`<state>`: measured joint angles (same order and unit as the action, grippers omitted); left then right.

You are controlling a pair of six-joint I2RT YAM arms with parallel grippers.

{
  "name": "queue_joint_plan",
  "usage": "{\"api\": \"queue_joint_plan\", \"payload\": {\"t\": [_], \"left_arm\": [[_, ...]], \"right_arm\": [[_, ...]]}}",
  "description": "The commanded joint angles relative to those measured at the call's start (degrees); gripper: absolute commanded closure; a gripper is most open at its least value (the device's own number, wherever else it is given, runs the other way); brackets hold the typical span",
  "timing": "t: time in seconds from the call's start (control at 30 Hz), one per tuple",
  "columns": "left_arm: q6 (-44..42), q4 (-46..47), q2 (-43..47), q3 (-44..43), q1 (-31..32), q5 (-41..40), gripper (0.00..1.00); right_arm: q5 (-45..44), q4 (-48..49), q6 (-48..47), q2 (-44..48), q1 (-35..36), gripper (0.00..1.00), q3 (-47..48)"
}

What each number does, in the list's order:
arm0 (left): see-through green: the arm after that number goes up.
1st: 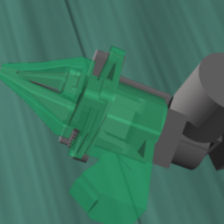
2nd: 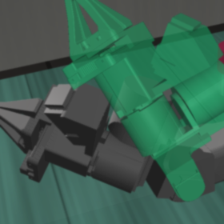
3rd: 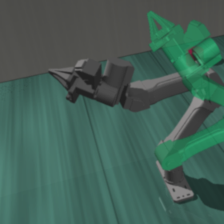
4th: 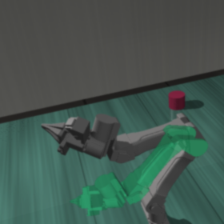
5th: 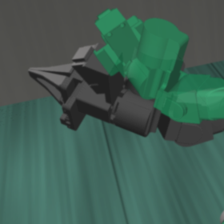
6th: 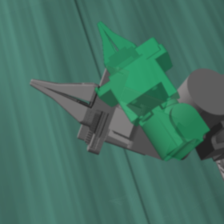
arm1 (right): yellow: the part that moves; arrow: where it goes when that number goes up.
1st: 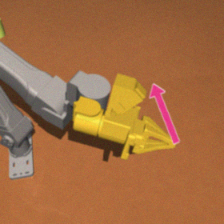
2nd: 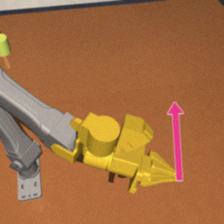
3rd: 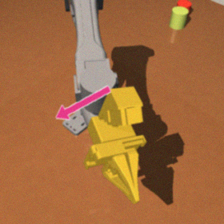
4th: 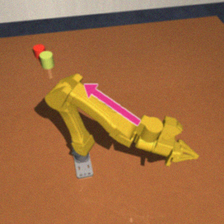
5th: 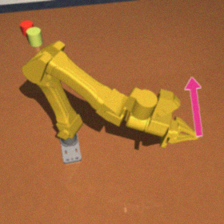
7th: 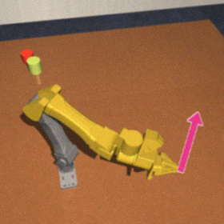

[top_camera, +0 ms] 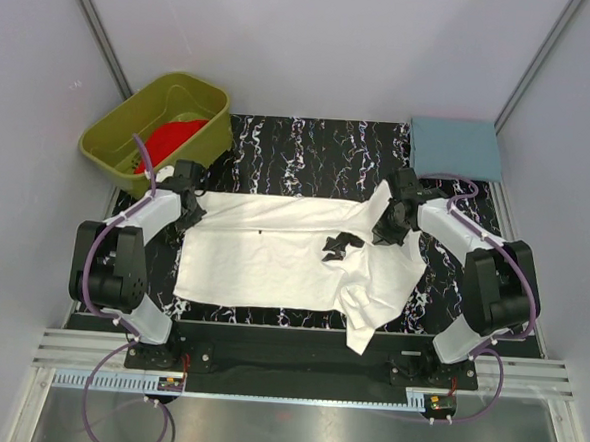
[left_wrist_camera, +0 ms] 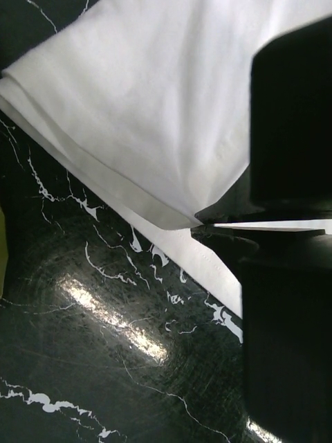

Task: Fold and stack the t-shirts
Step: Fold the tshirt

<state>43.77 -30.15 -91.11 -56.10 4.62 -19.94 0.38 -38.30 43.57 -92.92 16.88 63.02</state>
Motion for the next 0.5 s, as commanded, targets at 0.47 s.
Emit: {"api": "queue_joint_plan", "payload": {"t": [0.47], "left_arm": [[-0.27, 2.47, -2.4, -0.42, 0.12, -7.65, 1.0]], "right_arm": [[-4.34, -0.74, 1.86, 4.41, 2.28, 1.0, -1.31]]}}
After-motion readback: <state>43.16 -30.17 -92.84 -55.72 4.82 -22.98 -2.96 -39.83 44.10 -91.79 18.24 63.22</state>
